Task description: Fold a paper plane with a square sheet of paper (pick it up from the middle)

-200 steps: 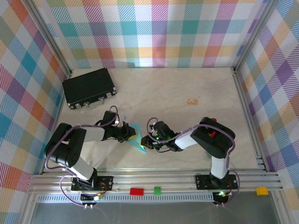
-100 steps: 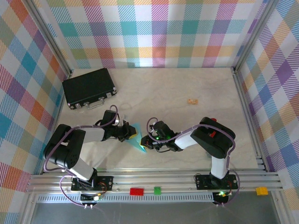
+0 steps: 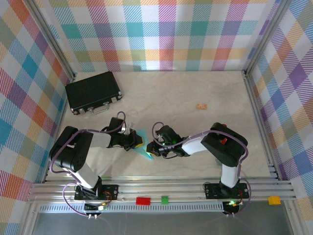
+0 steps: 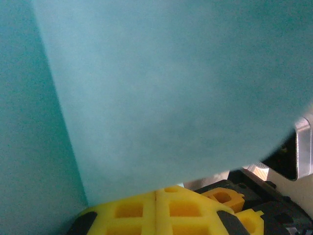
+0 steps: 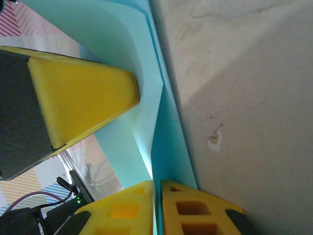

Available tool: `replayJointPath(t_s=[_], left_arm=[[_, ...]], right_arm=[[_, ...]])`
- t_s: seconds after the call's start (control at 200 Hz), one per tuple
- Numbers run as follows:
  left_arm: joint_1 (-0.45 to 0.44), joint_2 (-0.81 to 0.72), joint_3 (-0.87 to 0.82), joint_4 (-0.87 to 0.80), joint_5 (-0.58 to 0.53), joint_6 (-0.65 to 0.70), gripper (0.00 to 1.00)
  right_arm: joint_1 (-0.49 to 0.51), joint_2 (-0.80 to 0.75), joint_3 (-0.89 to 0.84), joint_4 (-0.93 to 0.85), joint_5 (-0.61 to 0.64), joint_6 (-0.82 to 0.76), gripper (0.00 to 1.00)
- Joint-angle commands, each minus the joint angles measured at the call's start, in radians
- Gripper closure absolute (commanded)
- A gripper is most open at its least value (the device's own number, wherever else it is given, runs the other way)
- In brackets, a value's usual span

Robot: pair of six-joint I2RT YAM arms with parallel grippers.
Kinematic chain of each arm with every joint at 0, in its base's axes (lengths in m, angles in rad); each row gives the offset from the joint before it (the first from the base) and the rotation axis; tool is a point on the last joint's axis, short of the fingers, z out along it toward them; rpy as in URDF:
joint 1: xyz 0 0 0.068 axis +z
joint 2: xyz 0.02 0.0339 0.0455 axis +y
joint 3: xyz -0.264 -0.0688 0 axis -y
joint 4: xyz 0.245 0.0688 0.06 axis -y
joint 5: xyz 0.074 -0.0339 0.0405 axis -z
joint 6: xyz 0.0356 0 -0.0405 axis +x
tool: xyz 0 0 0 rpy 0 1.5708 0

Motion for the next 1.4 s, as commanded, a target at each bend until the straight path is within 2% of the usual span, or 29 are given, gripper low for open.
replayJointPath(t_s=[0.0, 0.165, 0.305, 0.475, 0.55, 0.61, 0.855, 1.175, 1.395], left_arm=[[-0.005, 0.013, -0.03, -0.082, -0.064, 0.028, 0.96], [-0.005, 0.013, -0.034, -0.076, -0.063, 0.031, 0.96], [-0.006, 0.021, -0.041, -0.052, -0.058, 0.022, 0.96], [-0.004, 0.022, -0.043, -0.048, -0.058, 0.021, 0.96], [-0.004, 0.022, -0.046, -0.046, -0.061, 0.019, 0.96], [-0.004, 0.023, -0.048, -0.045, -0.061, 0.02, 0.96], [-0.004, 0.019, -0.054, -0.042, -0.057, 0.019, 0.96], [-0.002, 0.016, -0.06, -0.033, -0.055, 0.013, 0.96], [-0.002, 0.013, -0.061, -0.036, -0.057, 0.015, 0.96]], right_arm=[[0.017, -0.033, 0.001, -0.176, -0.035, -0.031, 0.86], [0.017, -0.066, 0.001, -0.259, -0.039, -0.067, 0.84], [0.021, -0.066, -0.01, -0.256, -0.051, -0.067, 0.84], [0.022, -0.053, -0.007, -0.304, -0.035, -0.08, 0.91], [0.022, -0.047, -0.001, -0.293, -0.054, -0.083, 0.9], [0.024, -0.052, 0.004, -0.299, -0.058, -0.087, 0.84], [0.027, -0.093, 0.002, -0.368, -0.045, -0.116, 0.83], [0.037, -0.072, -0.005, -0.368, -0.042, -0.113, 0.94], [0.04, -0.118, -0.011, -0.392, -0.024, -0.126, 0.84]])
